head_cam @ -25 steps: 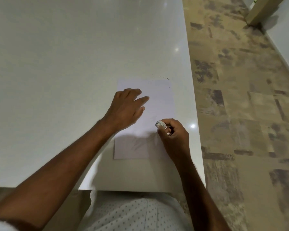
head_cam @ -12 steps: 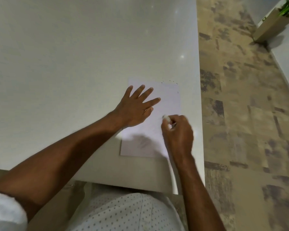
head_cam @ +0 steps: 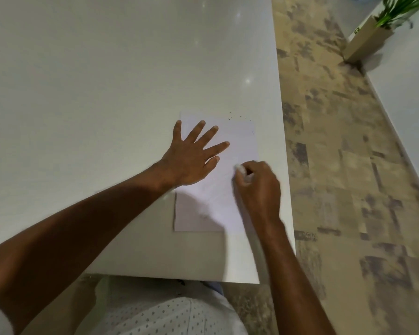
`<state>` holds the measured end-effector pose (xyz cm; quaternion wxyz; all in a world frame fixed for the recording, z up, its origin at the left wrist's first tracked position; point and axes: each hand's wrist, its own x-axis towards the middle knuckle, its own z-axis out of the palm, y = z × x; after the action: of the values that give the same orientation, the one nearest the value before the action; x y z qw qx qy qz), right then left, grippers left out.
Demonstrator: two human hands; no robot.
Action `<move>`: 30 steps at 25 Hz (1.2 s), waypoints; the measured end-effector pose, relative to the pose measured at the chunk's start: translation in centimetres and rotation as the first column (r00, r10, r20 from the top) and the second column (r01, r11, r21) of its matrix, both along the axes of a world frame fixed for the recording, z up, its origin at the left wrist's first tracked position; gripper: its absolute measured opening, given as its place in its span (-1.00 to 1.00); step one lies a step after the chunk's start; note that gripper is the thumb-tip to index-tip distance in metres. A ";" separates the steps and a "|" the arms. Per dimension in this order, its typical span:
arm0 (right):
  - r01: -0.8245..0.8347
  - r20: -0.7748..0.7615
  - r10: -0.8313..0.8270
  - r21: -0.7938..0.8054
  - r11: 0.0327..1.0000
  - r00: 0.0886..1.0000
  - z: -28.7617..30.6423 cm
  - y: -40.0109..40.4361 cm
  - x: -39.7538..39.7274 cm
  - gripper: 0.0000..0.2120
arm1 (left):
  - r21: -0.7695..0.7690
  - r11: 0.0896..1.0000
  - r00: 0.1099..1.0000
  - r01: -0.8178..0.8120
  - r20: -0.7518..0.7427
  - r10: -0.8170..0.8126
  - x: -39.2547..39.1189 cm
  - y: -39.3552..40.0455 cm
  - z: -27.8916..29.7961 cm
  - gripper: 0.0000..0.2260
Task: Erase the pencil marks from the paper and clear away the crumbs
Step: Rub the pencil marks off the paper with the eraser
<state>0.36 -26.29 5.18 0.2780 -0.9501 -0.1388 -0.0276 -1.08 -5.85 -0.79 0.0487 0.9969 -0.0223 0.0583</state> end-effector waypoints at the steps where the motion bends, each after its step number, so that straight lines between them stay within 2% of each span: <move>1: -0.093 -0.040 0.092 -0.029 0.995 0.995 -0.4 0.9 -2.1 -0.85 | -0.008 1.000 1.000 0.004 0.000 -0.004 0.0 0.0 0.0 -0.49; 3: -0.313 -0.080 0.308 -0.063 0.948 0.948 -1.2 1.6 -5.8 -0.87 | -0.023 1.000 1.000 0.008 -0.023 -0.008 0.1 0.1 0.0 -0.48; 4: -0.304 -0.071 0.300 -0.061 0.951 0.951 -1.2 1.4 -5.2 -0.85 | -0.026 1.000 1.000 0.006 -0.026 -0.007 0.1 0.1 0.0 -0.48; 7: 0.017 0.031 -0.017 0.016 1.000 0.999 0.2 0.3 0.8 -0.79 | -0.022 1.000 1.000 0.000 -0.029 -0.001 0.2 0.2 0.0 -0.49; 8: 0.048 0.030 -0.049 0.038 0.998 0.998 0.3 0.3 1.0 -0.80 | -0.028 1.000 0.999 -0.004 -0.033 0.003 0.2 0.2 0.0 -0.50; 9: 0.017 0.005 -0.017 0.026 1.000 1.000 0.4 0.6 -0.1 -0.83 | -0.030 1.000 0.999 -0.006 -0.035 0.005 0.1 0.2 0.1 -0.50; 11: -0.231 -0.036 0.229 -0.047 0.972 0.973 -1.0 2.0 -5.4 -0.89 | -0.039 0.999 0.998 -0.005 -0.057 0.003 0.1 0.2 0.4 -0.51; 12: -0.357 -0.009 0.358 -0.074 0.931 0.934 -1.7 1.8 -6.8 -0.89 | -0.050 0.999 0.997 -0.001 -0.073 -0.002 0.1 0.3 0.4 -0.51; 13: -0.388 -0.001 0.389 -0.072 0.919 0.921 -1.7 1.5 -6.3 -0.88 | -0.059 0.998 0.997 -0.001 -0.078 -0.004 0.1 0.3 0.5 -0.50; 14: -0.313 -0.012 0.313 -0.052 0.948 0.950 -1.5 1.1 -4.2 -0.85 | -0.054 0.999 0.997 -0.002 -0.074 -0.002 0.1 0.3 0.5 -0.50; 16: -0.045 0.027 0.045 0.013 0.999 0.999 -0.3 0.3 0.5 -0.81 | -0.045 0.999 0.998 -0.005 -0.068 0.002 0.1 0.2 0.5 -0.51; 18: -0.009 0.030 0.008 0.008 1.000 1.000 -0.1 0.5 0.3 -0.83 | -0.054 0.998 0.996 -0.014 -0.090 0.010 0.1 0.1 0.6 -0.51; 19: -0.088 0.022 0.088 -0.023 0.996 0.996 -0.4 1.2 -1.6 -0.85 | -0.055 0.998 0.995 -0.019 -0.099 0.014 0.1 0.1 0.6 -0.51; 21: -0.350 0.001 0.352 -0.095 0.932 0.936 -1.7 1.8 -6.8 -0.90 | -0.059 0.998 0.994 -0.017 -0.112 0.011 0.1 0.1 0.8 -0.51; 22: -0.404 0.006 0.407 -0.114 0.908 0.913 -1.8 1.4 -6.8 -0.91 | -0.063 0.998 0.993 -0.014 -0.115 0.007 0.2 0.1 0.8 -0.51; 23: -0.359 0.000 0.361 -0.105 0.928 0.933 -1.6 1.1 -5.1 -0.89 | -0.063 0.998 0.993 -0.012 -0.117 0.004 0.2 0.2 0.9 -0.51; 25: -0.092 0.037 0.093 -0.016 0.996 0.995 -0.7 0.6 -0.3 -0.83 | -0.066 0.998 0.993 -0.008 -0.115 0.001 0.2 0.2 0.9 -0.50; 27: -0.012 0.031 0.011 0.037 0.999 0.999 -0.5 1.0 0.4 -0.85 | -0.078 0.997 0.994 -0.005 -0.111 -0.004 0.2 0.3 0.9 -0.50; 28: -0.064 0.026 0.064 0.015 0.998 0.998 -0.9 1.6 -1.2 -0.88 | -0.078 0.997 0.994 -0.002 -0.106 -0.007 0.2 0.3 0.9 -0.51; 30: -0.331 0.021 0.333 -0.075 0.941 0.943 -2.1 2.5 -6.4 -0.89 | -0.078 0.997 0.995 0.005 -0.104 -0.013 0.1 0.4 0.8 -0.53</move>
<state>-6.03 -23.79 3.05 0.2428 -0.9217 -0.3025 0.0088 -0.99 -5.44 0.03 0.0888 0.9958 -0.0219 0.0069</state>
